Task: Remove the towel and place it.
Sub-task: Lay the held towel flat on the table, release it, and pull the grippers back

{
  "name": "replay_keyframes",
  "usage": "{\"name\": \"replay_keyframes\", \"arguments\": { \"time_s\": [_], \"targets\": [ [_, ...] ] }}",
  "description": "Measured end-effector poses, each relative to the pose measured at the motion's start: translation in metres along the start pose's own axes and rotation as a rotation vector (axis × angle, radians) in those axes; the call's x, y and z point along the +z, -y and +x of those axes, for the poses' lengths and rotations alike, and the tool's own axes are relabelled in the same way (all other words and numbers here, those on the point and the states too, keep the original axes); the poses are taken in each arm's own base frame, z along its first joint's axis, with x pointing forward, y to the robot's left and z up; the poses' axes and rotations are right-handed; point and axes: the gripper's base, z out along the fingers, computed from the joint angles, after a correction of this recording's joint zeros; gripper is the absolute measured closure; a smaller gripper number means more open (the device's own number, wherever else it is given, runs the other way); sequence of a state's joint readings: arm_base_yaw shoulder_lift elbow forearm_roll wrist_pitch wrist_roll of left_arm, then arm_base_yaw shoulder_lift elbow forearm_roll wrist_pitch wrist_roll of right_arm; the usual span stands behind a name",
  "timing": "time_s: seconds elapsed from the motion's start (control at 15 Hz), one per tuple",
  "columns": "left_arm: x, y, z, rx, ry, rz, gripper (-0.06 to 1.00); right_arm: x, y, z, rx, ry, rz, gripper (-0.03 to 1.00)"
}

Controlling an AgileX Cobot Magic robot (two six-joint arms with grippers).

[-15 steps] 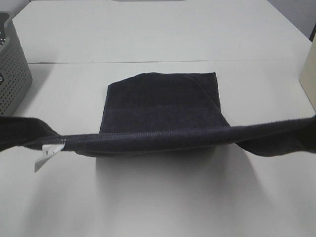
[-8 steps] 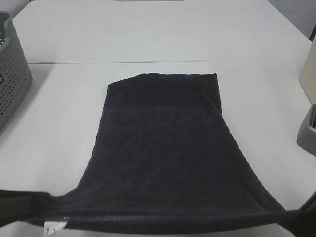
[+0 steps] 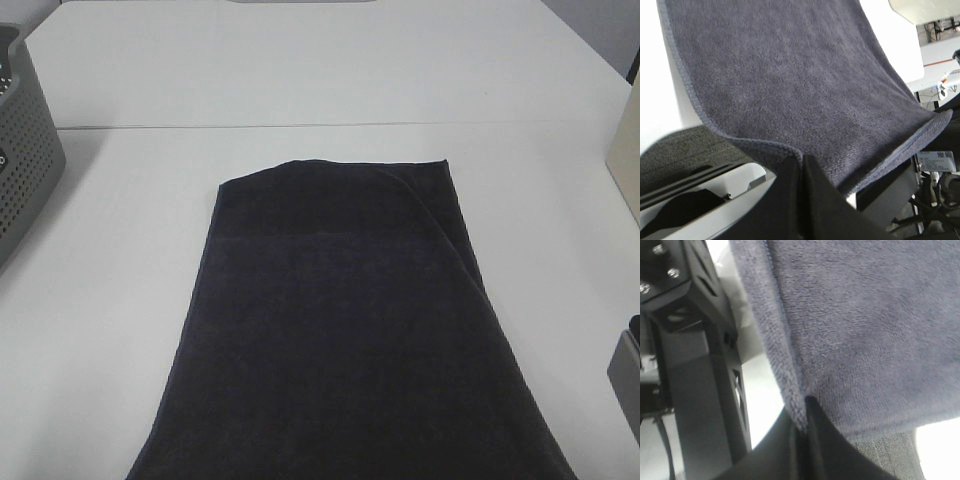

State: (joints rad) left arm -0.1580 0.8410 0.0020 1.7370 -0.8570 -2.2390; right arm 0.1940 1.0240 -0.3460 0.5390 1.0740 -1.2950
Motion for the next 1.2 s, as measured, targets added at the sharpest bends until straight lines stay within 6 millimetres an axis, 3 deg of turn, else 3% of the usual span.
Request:
{"name": "replay_keyframes", "arguments": {
  "time_s": [0.33, 0.47, 0.53, 0.67, 0.73, 0.8, 0.93, 1.2],
  "targets": [
    [-0.0001, 0.0036, 0.0040, 0.010, -0.041, 0.042, 0.94, -0.0003, -0.0071, 0.0009, -0.094, -0.007, -0.079, 0.96],
    [-0.0003, 0.0057, 0.0058, 0.017, -0.061, 0.065, 0.91, -0.0004, -0.0080, 0.0012, -0.098, -0.009, -0.088, 0.87],
    [-0.0005, 0.0073, 0.0071, 0.019, -0.075, 0.083, 0.82, -0.0004, -0.0086, 0.0013, -0.101, -0.010, -0.095, 0.74],
    [-0.0008, 0.0092, 0.0086, 0.019, -0.090, 0.103, 0.41, -0.0004, -0.0082, 0.0009, -0.099, -0.005, -0.091, 0.46],
    [-0.0009, 0.0093, 0.0087, 0.013, -0.092, 0.104, 0.19, -0.0004, -0.0079, 0.0004, -0.098, 0.000, -0.087, 0.38],
    [-0.0009, 0.0093, 0.0087, 0.009, -0.092, 0.104, 0.06, -0.0003, -0.0077, 0.0003, -0.098, 0.001, -0.085, 0.35],
    [-0.0009, 0.0093, 0.0087, 0.008, -0.092, 0.104, -0.02, -0.0003, -0.0076, 0.0003, -0.098, 0.001, -0.083, 0.33],
    [-0.0015, 0.0092, -0.0005, 0.034, -0.048, 0.062, -0.02, 0.0000, -0.0018, -0.0020, -0.091, 0.022, -0.018, 0.33]
  ]
}}
